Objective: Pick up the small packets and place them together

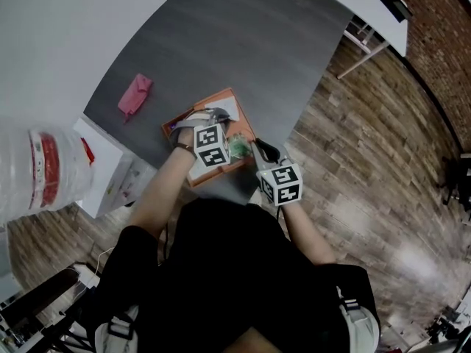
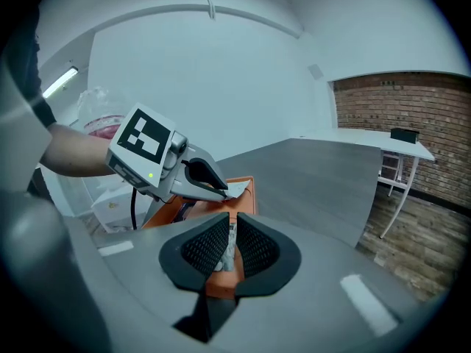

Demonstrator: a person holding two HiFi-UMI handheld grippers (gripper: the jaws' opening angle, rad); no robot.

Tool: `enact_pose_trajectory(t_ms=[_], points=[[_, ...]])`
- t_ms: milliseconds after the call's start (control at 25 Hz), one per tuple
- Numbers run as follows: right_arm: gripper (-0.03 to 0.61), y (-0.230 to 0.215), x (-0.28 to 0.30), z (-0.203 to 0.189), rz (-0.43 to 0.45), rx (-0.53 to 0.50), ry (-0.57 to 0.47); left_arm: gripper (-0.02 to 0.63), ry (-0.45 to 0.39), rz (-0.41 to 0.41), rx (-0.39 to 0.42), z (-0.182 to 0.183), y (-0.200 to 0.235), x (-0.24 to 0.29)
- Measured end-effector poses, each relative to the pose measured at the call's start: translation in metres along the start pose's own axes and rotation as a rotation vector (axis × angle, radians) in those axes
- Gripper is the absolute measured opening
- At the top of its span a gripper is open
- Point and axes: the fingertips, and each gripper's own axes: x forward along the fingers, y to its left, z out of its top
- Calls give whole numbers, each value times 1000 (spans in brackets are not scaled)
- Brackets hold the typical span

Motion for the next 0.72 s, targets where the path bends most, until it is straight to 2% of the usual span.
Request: enact_pose_trajectory(t_ms=[120,240,400,520,720], points=[[34,1,0,-1,-2,1,6,65,0,-18,-6,-2,-1,2],[34,1,1,1,0,-2,6,178,-5,-55,-45,-3,-6,3],[34,2,2,4,4,-17,5,242,-56,-66,-116,-1,-8,-3],[34,3,2,5,14,-29,9,256,-117,-62,-172,4,-6,-10],[34,6,3,8,25,-47,9,262,-222,2,-223,15,8,-28]])
